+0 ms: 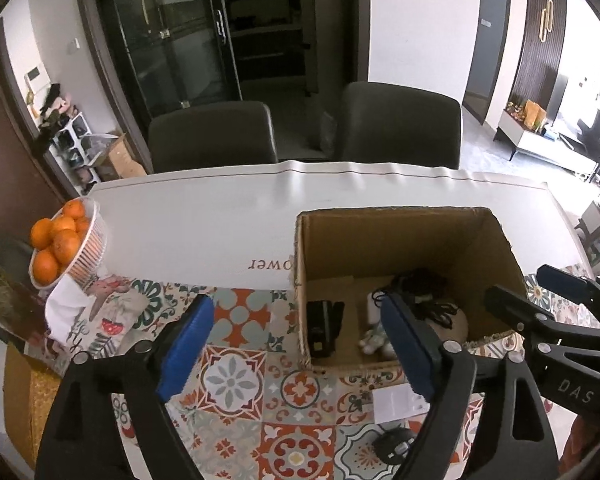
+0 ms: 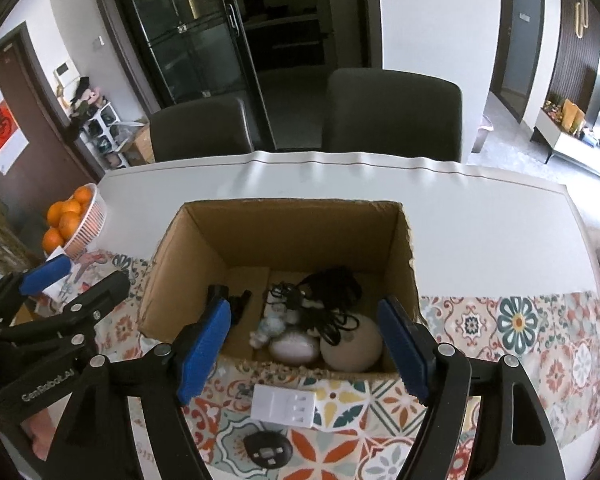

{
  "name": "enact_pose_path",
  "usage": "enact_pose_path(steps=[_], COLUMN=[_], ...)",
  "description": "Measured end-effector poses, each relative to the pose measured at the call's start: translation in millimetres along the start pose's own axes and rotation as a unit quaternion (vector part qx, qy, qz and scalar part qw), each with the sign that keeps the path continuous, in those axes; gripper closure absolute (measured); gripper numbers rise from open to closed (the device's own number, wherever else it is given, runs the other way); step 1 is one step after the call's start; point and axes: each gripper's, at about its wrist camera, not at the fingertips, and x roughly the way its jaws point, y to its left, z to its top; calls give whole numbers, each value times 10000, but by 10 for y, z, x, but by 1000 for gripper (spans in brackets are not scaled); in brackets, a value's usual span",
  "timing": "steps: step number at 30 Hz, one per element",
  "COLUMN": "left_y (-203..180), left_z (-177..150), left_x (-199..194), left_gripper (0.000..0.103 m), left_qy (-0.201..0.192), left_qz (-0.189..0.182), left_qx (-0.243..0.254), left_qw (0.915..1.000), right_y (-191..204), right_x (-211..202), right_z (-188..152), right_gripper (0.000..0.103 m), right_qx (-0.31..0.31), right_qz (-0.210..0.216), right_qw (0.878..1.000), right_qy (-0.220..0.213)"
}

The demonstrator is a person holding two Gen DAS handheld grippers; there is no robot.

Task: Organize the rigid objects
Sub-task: 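Open the right tool to drop the figurine into the box, then lower the right tool onto the black round puck and close it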

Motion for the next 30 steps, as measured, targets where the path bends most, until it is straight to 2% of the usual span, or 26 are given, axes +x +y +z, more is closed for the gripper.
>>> enact_pose_path(steps=[11, 13, 17, 21, 30], left_y=[110, 128, 161, 212, 301], left_z=[-299, -358, -475, -610, -918], left_x=[-265, -305, -369, -410, -335], left_gripper=[8, 4, 4, 2, 1], left_qy=[-122, -134, -124, -145, 107], left_qz=[143, 185, 146, 267, 326], left_qx=[-131, -148, -208, -276, -400], left_qw=[9997, 9996, 9996, 9992, 9986], right_y=[118, 129, 188, 267, 377], right_x=[-288, -332, -392, -416, -360], right_z=[-280, -338, -456, -557, -814], right_gripper=[27, 27, 26, 24, 24], right_qx=[-92, -117, -154, -269, -396], right_qz=[-213, -210, -178, -162, -79], right_qw=[9995, 9994, 9993, 9990, 9990], right_qy=[-229, -261, -307, -309, -193])
